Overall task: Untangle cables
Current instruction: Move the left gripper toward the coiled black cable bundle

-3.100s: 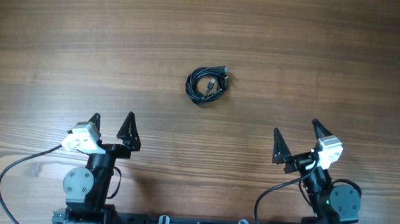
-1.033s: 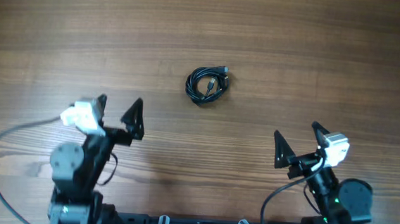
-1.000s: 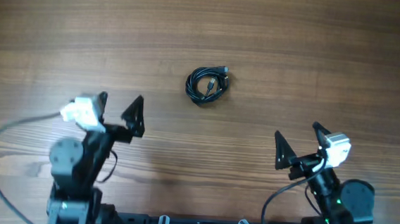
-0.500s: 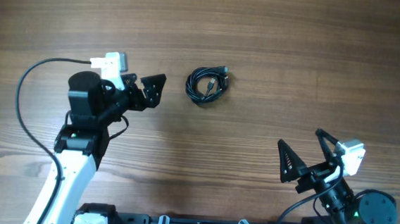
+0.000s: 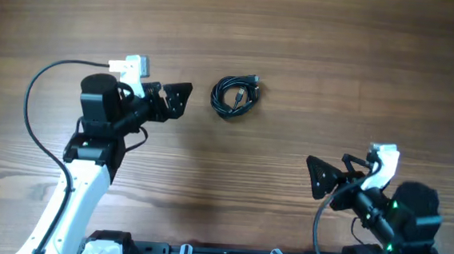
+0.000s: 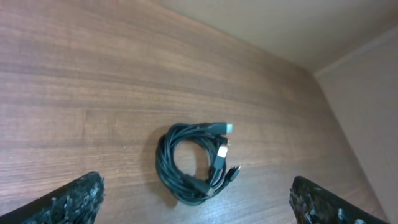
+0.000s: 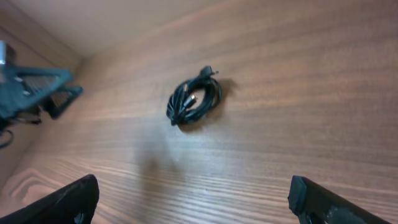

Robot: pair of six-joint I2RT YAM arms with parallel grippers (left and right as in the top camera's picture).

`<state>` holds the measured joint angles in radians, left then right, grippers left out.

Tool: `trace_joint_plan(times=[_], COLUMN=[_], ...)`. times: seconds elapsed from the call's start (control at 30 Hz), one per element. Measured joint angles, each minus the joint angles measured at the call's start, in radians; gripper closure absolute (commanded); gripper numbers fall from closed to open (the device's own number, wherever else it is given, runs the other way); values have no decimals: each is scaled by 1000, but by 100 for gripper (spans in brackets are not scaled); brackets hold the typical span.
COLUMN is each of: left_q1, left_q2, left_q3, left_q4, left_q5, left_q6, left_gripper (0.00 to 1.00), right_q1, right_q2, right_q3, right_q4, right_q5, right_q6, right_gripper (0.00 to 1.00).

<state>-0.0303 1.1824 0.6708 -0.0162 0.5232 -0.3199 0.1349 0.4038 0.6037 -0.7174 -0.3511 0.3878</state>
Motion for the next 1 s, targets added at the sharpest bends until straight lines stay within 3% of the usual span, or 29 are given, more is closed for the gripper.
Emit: trace_joint_plan(times=[0.3,0.67,1.0], left_q1=[-129,-222,-279], left_q2=[47,176,217], left_q3=[207,208,208], left_q4=[-151,-160,-163], left_q5=[-167,-255,-368], left_q6=[8,-6,-109], left_gripper=[12,16,16], right_q1=[0,0,0], right_q2=[248,258,267], right_q3=[257,274,274], right_q4=[-165,-186,-215], right_q5=[46,57,72], right_q6=[-117,-153,-159], right_gripper=[0,0,0])
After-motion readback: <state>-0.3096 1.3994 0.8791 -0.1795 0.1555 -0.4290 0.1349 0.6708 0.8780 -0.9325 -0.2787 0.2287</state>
